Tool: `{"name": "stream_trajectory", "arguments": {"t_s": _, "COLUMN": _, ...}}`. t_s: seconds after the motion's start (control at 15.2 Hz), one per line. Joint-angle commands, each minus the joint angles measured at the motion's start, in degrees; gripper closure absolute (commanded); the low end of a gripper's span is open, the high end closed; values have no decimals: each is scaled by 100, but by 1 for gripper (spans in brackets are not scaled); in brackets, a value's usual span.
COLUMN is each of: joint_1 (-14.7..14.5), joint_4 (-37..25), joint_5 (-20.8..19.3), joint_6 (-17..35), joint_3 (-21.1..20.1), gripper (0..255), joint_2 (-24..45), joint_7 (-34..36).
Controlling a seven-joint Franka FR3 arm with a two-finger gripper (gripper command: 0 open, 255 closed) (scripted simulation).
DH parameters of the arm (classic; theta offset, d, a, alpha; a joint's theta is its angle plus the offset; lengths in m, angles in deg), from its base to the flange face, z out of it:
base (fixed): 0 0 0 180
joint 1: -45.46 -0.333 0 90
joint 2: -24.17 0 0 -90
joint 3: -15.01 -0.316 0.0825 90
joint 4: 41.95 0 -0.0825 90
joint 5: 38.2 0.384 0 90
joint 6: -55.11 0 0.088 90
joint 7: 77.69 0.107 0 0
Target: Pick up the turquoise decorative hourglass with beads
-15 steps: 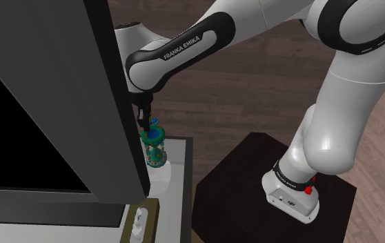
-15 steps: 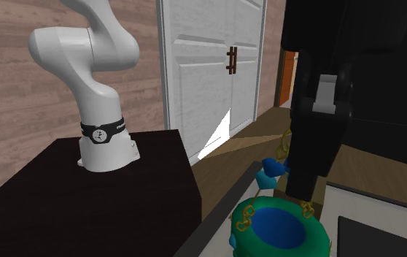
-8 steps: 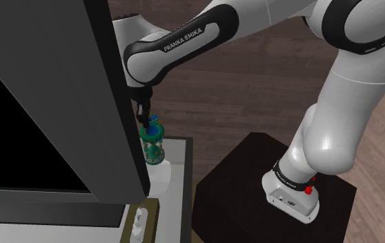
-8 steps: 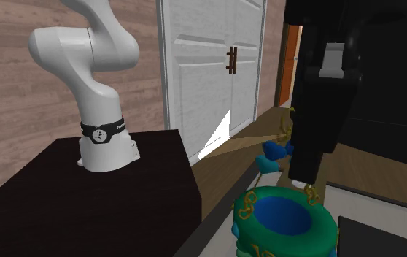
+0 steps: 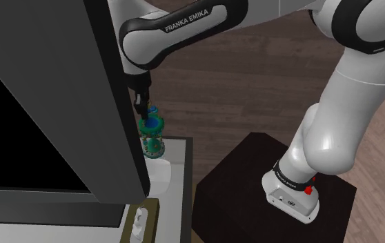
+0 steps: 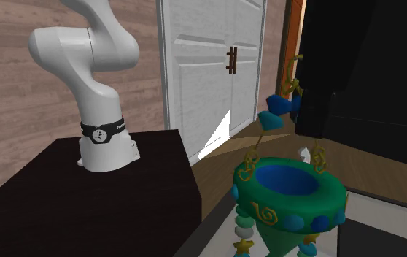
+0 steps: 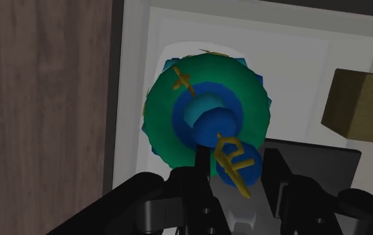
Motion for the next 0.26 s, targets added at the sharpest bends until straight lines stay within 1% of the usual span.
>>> {"name": "stream_trajectory", "arguments": {"t_s": 0.0, "joint_1": 4, "joint_4": -118, "joint_5": 6, "joint_6": -152, "joint_3": 1, "gripper": 255, "joint_2": -38, "joint_7": -3}}
{"name": "stream_trajectory", "arguments": {"t_s": 0.2, "joint_1": 5, "joint_4": -179, "joint_5": 10, "joint_6": -236, "joint_3": 1, "gripper": 255, "joint_2": -61, "joint_7": -3}}
